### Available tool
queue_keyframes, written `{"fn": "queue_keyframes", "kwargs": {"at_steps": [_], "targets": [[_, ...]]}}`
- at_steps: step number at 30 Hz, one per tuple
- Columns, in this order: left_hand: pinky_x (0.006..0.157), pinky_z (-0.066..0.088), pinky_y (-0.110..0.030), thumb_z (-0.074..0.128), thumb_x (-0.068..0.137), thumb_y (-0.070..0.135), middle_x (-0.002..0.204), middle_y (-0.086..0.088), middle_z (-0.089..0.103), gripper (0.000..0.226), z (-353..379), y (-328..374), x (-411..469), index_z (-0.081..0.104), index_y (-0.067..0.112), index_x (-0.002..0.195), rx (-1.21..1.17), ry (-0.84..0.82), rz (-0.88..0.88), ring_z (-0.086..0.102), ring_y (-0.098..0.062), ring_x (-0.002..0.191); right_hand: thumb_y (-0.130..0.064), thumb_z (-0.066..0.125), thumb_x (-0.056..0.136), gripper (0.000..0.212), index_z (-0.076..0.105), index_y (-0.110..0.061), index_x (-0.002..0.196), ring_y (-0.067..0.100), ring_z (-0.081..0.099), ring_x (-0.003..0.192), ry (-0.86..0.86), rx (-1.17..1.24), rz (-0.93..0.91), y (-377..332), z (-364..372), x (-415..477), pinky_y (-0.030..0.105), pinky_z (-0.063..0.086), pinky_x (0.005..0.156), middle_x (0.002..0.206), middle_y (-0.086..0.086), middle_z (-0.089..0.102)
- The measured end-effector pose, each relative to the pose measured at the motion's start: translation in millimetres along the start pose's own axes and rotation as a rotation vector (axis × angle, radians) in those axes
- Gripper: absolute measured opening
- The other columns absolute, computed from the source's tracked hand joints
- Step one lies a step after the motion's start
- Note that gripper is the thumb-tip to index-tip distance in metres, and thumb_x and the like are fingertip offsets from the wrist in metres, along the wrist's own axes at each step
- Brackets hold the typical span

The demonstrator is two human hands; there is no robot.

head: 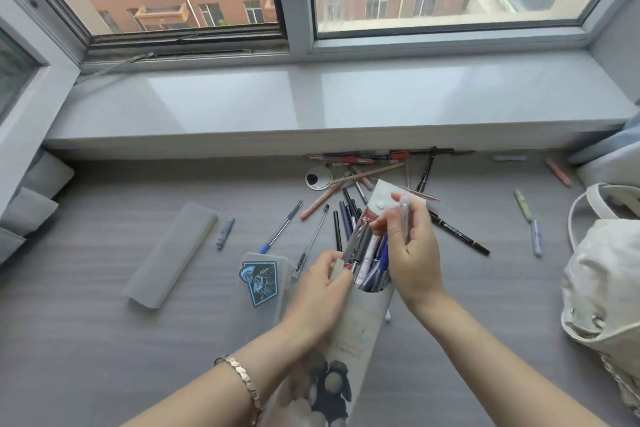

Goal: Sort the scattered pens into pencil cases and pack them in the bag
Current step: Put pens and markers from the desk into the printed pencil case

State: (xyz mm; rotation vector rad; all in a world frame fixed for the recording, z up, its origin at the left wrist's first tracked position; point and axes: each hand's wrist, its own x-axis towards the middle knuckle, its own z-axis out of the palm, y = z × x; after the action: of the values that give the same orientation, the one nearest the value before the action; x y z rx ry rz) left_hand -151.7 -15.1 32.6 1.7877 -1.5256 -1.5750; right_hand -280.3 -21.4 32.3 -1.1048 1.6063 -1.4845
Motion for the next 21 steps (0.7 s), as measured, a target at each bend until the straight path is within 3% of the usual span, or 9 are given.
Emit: {"fn": "queue_keyframes", "kwargs": {"at_steps": [2,6,9,12,15,18,21], "targets": [[0.085,0.050,-0.050,0.043,0.067,0.042,0.088,0.002,0.070,0.028,0,2,0,0.059,0.036,0.089,-0.020,0.002,0.009,0.065,-0.023,0.089,-0.009,0.035,0.098,0.018,0.043,-0.009,0.114,-0.007,0.056,0.064,0.103,0.070,0.026,-5,0,3,0.002,0.041,0.066,0.071,0.002,0.057],[0.088,0.050,-0.047,0.040,0.067,0.047,0.092,0.008,0.068,0.031,1,1,0,0.057,0.037,0.091,-0.001,0.000,0.021,0.064,-0.018,0.092,-0.012,0.028,0.100,0.033,0.031,-0.021,0.132,0.008,0.059,0.079,0.263,0.225,0.140,-8,-6,18,0.015,0.050,0.075,0.082,0.001,0.058],[0.084,0.052,-0.049,0.040,0.066,0.049,0.090,0.007,0.070,0.029,1,-2,1,0.055,0.043,0.091,0.003,-0.009,0.032,0.066,-0.019,0.087,-0.010,0.028,0.100,0.027,0.035,-0.026,0.122,0.012,0.058,0.088,0.301,0.283,0.167,-10,-9,27,0.022,0.048,0.088,0.085,0.001,0.059],[0.082,0.052,-0.045,0.042,0.073,0.040,0.087,0.001,0.070,0.023,3,0,-1,0.056,0.036,0.091,0.001,0.001,0.054,0.065,-0.021,0.084,-0.012,0.030,0.100,0.019,0.036,-0.029,0.103,0.007,0.058,0.090,0.331,0.252,0.116,-11,-6,27,0.016,0.046,0.085,0.088,-0.002,0.059],[0.076,0.049,-0.036,0.049,0.084,0.025,0.083,0.003,0.067,0.010,7,5,-2,0.058,0.026,0.089,-0.032,0.013,0.063,0.059,-0.016,0.077,-0.022,0.034,0.099,0.003,0.034,-0.025,0.099,-0.006,0.055,0.086,0.211,-0.025,-0.015,4,-4,16,0.011,0.042,0.077,0.093,-0.006,0.059],[0.067,0.042,-0.028,0.049,0.088,0.014,0.077,0.007,0.061,0.014,7,4,1,0.060,0.021,0.094,-0.047,0.014,0.074,0.054,-0.011,0.071,-0.038,0.041,0.088,0.028,0.046,-0.017,0.105,0.011,0.048,0.110,-0.034,-0.370,-0.066,21,-10,7,0.016,0.033,0.092,0.110,0.003,0.055],[0.062,0.039,-0.030,0.050,0.086,0.019,0.072,0.008,0.059,0.011,8,-3,4,0.059,0.021,0.093,-0.057,0.018,0.070,0.050,-0.011,0.063,-0.043,0.044,0.086,0.039,0.058,-0.014,0.109,0.017,0.037,0.131,-0.276,-0.671,-0.202,24,-17,6,0.019,0.017,0.106,0.129,0.004,0.055]]}}
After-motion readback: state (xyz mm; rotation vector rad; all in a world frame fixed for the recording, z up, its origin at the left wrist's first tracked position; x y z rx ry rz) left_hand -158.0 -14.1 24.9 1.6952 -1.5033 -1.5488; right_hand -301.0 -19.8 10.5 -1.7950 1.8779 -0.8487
